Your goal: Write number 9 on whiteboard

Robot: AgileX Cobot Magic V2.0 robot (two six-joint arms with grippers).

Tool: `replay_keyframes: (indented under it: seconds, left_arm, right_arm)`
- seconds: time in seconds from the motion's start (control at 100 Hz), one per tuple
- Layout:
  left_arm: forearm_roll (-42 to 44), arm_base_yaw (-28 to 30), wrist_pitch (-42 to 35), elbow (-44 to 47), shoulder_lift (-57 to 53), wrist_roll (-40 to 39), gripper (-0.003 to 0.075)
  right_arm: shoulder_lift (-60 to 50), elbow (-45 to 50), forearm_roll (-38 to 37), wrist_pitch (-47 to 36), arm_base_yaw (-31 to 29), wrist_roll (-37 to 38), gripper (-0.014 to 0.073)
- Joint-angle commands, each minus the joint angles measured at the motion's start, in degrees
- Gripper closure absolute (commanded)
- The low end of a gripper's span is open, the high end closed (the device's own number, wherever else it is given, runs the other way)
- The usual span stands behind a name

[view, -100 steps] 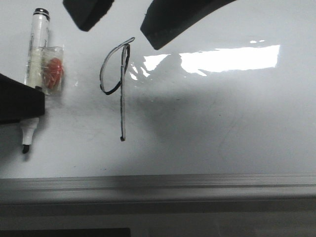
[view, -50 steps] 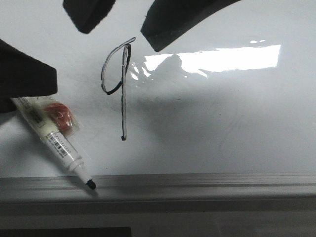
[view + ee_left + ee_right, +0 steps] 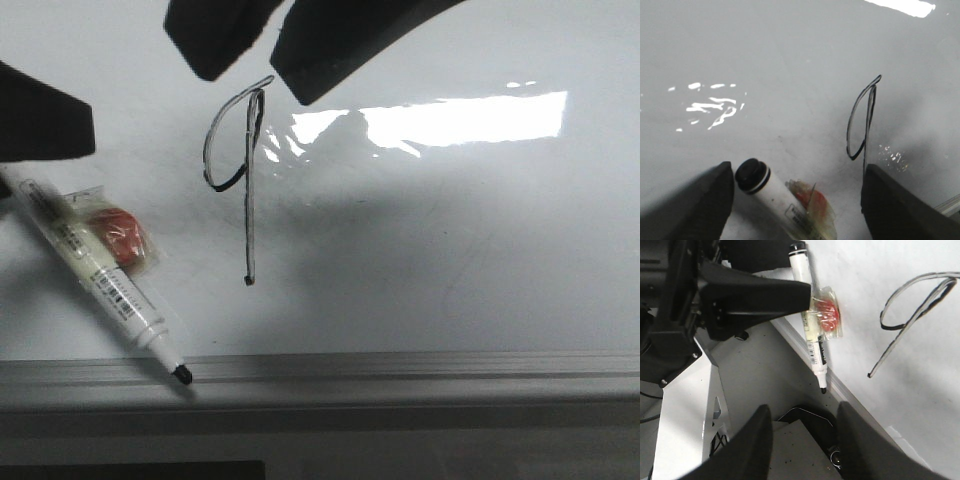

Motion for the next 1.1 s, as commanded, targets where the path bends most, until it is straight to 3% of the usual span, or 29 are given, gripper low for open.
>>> replay_keyframes:
  seconds: [0.0,0.07,0.1,0.19,0.4,0.65,0.9,1.09]
  left_arm:
    - [3.0,0.1,-2.8,-1.4,-2.7,-0.2,0.0276]
    - [4.1,0.1,-2.6,-1.4,-5.7,-0.1,0.0401]
    - [4.7,0.1,-2.3,-1.4,-7.0,-0.1,0.0491]
    - [6.6,0.1,-1.1,-1.4,-11.9,1.4,0.0746]
    - [7.0,0.1,2.9,-0.5,-21.5,4.7,0.0741]
    - [8.2,0.1,9.0,5.7,-33.4,6.8,0.0741]
    - [7.3,0.1,12.6,9.1,-39.9,6.8,0.0741]
    - [7.3,0.1,13.2,9.1,-39.9,6.7,0.0741]
  right_arm:
    - [-2.1,-2.1,-0.4,-2.9,0.0,-0.2,0.0467]
    - [-3.1,-1.9,-1.6,-3.5,0.0,-0.2,0.06]
    - [-3.7,-1.4,-2.3,-4.3,0.0,-0.2,0.066]
    - [-6.4,0.6,-3.2,-7.9,0.0,-0.2,0.0657]
    - [-17.6,11.7,-6.9,-22.2,0.0,-0.7,0.0657]
    - [-38.4,30.6,-13.2,-37.3,0.0,-0.8,0.0657]
    - [-57.7,43.5,-13.3,-38.0,0.0,-0.8,0.0657]
    - [-64.9,47.5,-13.3,-37.7,0.0,-0.8,0.0657]
